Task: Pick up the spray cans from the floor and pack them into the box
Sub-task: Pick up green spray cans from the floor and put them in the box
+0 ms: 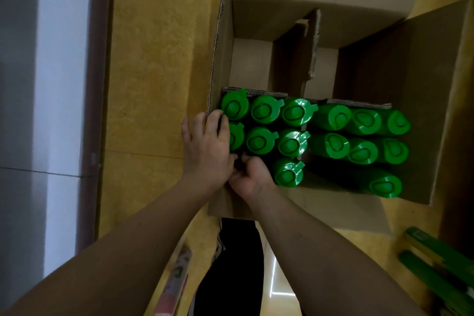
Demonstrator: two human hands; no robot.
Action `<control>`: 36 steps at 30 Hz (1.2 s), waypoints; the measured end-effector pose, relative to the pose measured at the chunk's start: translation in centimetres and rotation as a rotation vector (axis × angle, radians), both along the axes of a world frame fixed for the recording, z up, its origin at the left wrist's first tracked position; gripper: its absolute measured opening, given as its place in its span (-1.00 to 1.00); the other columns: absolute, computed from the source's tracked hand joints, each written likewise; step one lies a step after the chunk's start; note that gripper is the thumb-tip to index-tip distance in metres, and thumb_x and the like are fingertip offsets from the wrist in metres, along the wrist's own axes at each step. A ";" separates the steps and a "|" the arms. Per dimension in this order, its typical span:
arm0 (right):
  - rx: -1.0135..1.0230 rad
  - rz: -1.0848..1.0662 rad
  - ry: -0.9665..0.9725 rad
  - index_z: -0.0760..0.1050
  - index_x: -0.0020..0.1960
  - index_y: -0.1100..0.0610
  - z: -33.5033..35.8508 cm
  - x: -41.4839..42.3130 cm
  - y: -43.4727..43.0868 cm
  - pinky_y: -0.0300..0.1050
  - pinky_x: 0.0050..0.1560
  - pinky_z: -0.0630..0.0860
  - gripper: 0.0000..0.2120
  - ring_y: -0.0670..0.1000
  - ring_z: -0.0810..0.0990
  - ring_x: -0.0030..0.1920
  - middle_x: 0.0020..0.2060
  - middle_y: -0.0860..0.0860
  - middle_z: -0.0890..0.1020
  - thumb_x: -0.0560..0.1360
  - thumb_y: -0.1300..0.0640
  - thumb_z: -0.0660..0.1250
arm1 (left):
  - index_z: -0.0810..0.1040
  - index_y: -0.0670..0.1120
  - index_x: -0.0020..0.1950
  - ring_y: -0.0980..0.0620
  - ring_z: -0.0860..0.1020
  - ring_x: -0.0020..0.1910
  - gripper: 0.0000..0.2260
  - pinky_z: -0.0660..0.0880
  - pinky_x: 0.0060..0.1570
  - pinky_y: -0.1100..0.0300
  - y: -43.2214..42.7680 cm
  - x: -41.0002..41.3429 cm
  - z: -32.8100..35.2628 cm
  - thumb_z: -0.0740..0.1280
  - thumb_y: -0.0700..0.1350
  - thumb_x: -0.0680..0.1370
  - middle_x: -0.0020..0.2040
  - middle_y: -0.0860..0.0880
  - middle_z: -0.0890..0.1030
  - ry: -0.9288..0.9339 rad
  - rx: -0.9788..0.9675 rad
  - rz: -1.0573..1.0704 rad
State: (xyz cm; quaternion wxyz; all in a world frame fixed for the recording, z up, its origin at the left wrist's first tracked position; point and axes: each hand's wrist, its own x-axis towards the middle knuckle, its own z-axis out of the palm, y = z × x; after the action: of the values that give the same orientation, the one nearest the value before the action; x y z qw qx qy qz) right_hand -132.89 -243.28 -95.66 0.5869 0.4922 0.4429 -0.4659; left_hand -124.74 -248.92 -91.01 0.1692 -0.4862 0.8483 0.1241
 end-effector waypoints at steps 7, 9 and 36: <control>-0.011 0.465 0.161 0.53 0.00 0.17 6.0 -2.3 0.8 -0.05 -0.14 0.55 -0.84 0.07 0.54 -0.18 -0.09 0.14 0.59 0.65 0.26 0.18 | 0.27 -0.06 0.58 -0.20 0.17 0.51 -0.27 0.10 0.47 -0.30 0.5 -0.2 4.6 0.45 0.06 0.48 0.54 -0.15 0.25 0.039 -0.018 0.039; 0.002 0.722 0.315 0.51 -0.04 0.13 8.2 -3.9 1.1 -0.06 -0.24 0.52 -0.88 0.05 0.54 -0.24 -0.12 0.12 0.59 0.61 0.25 0.22 | 0.27 -0.04 0.58 -0.21 0.15 0.52 -0.28 0.08 0.48 -0.29 0.3 -0.7 6.6 0.45 0.05 0.48 0.55 -0.15 0.24 0.026 -0.030 0.052; 0.206 1.410 2.169 0.11 0.62 -0.09 80.8 -37.4 2.9 0.16 0.50 0.28 -0.20 0.24 0.19 0.54 0.59 0.11 0.21 0.51 -0.24 0.39 | 0.14 0.12 0.62 -0.17 0.04 0.60 -0.26 0.12 0.53 -0.10 -4.7 -28.9 75.1 0.32 0.29 0.52 0.64 -0.08 0.10 0.561 -0.529 -0.434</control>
State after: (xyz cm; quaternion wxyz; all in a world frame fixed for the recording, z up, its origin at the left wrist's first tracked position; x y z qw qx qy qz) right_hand -170.25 -240.43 -14.82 0.0081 -0.4288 0.8851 -0.1809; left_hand -153.63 -253.62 -15.90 -0.1759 -0.2708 0.9464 -0.0084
